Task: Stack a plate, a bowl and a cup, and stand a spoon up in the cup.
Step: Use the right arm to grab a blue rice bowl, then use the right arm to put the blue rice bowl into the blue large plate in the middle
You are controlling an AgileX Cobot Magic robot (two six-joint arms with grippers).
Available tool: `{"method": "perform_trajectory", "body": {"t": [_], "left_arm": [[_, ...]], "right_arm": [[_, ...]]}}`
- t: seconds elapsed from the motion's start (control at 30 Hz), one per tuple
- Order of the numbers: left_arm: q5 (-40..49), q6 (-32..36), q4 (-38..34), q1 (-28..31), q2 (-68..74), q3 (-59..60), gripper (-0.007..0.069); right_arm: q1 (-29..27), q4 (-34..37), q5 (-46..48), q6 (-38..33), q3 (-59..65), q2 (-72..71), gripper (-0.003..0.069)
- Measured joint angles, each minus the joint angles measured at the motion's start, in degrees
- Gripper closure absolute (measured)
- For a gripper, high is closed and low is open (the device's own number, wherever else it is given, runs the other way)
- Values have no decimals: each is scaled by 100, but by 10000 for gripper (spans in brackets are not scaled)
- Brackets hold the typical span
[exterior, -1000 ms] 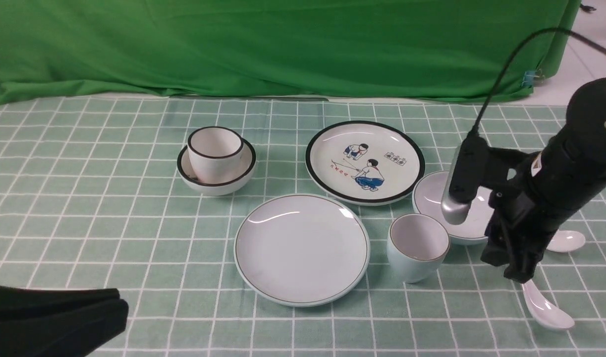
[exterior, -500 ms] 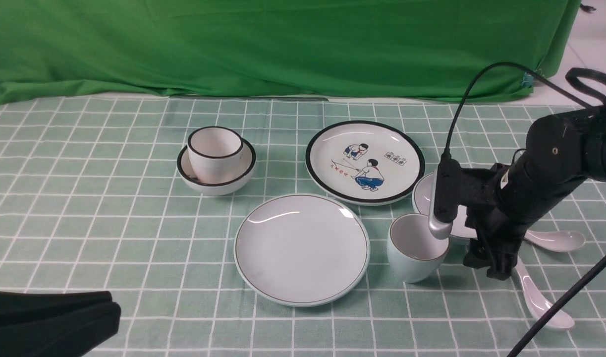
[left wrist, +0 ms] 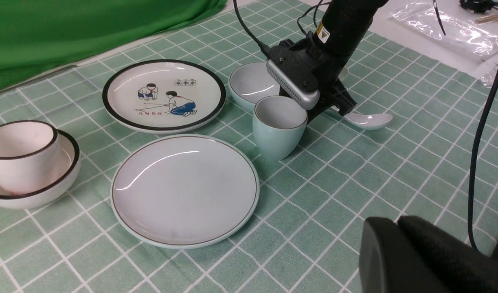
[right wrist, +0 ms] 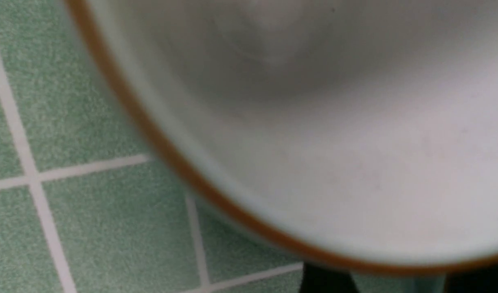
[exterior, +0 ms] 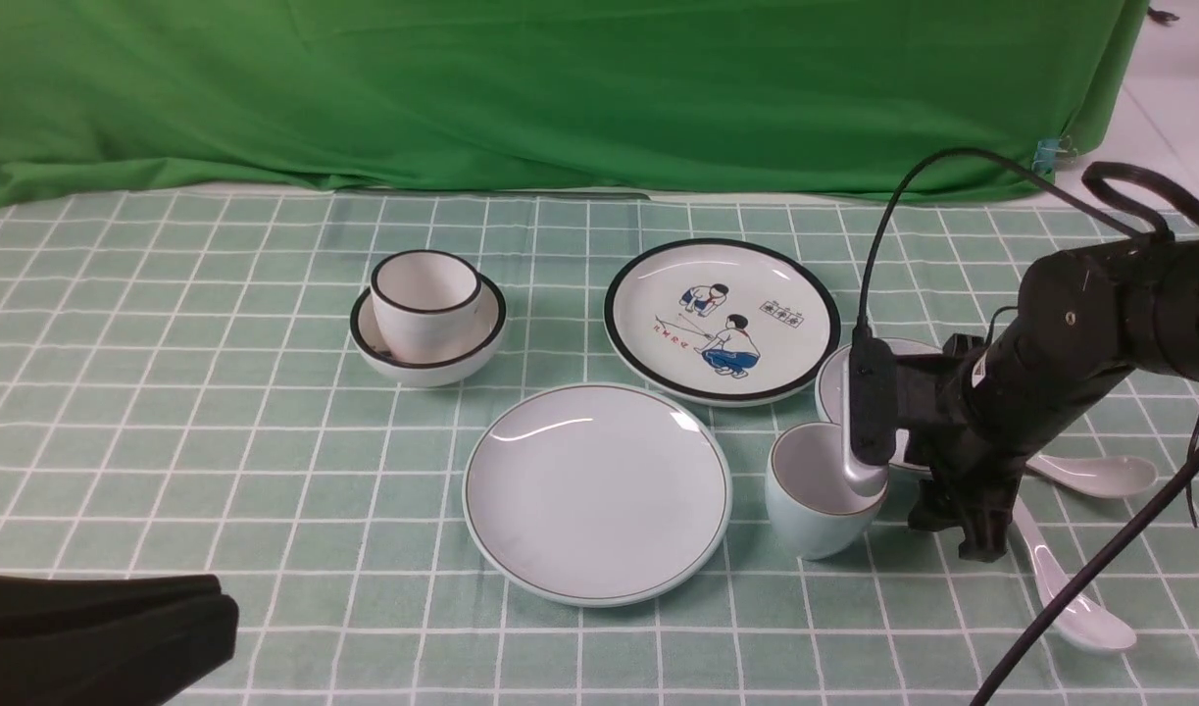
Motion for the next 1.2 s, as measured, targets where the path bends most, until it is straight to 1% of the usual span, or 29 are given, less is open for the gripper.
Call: {"method": "perform_trajectory", "body": {"t": [0.03, 0.07, 0.1, 0.17, 0.2, 0.23, 0.4, 0.5, 0.67, 0.73, 0.77, 0.8, 0.87, 0.93, 0.97, 1.0, 1.03, 1.07, 1.2], "left_arm": [[0, -1, 0, 0, 0, 0, 608], [0, -27, 0, 0, 0, 0, 608], [0, -38, 0, 0, 0, 0, 608], [0, -44, 0, 0, 0, 0, 608], [0, -44, 0, 0, 0, 0, 608], [0, -44, 0, 0, 0, 0, 608], [11, -52, 0, 0, 0, 0, 608], [18, -52, 0, 0, 0, 0, 608], [25, -52, 0, 0, 0, 0, 608], [25, -52, 15, 0, 0, 0, 608], [25, -52, 23, 0, 0, 0, 608], [25, -52, 39, 0, 0, 0, 608], [25, -47, 89, 0, 0, 0, 608], [25, -47, 122, 0, 0, 0, 608], [25, -47, 132, 0, 0, 0, 608], [25, -47, 140, 0, 0, 0, 608], [25, -47, 145, 0, 0, 0, 608], [25, -47, 145, 0, 0, 0, 608], [25, -35, 147, 0, 0, 0, 608]], "right_arm": [[0, 0, -9, -10, 0, 0, 292], [0, -3, -62, -63, 0, 0, 372], [0, -8, -103, -105, 0, 0, 432], [0, -9, -149, -137, -24, -14, 498], [0, -9, -149, -137, -24, -14, 503], [0, 5, -147, -139, -48, -59, 536], [0, -17, -128, -109, -59, -150, 546], [0, -153, -92, 18, -59, -238, 564], [68, -887, 377, 1160, -121, -923, 565], [278, -1026, 632, 1594, -411, -1291, 565], [305, -1026, 681, 1681, -473, -1354, 565], [456, -1043, 786, 1911, -643, -1499, 565], [946, -1054, 1102, 2560, -1098, -1738, 565], [1333, -1054, 1361, 2977, -1394, -1801, 565], [1678, -1048, 1539, 3262, -1567, -1807, 565], [1871, -1042, 1657, 3461, -1671, -1792, 565], [2054, -1029, 1736, 3600, -1727, -1760, 565], [2354, -1015, 1834, 3775, -1777, -1691, 565], [3042, -990, 1957, 4193, -1814, -1235, 565]]}}
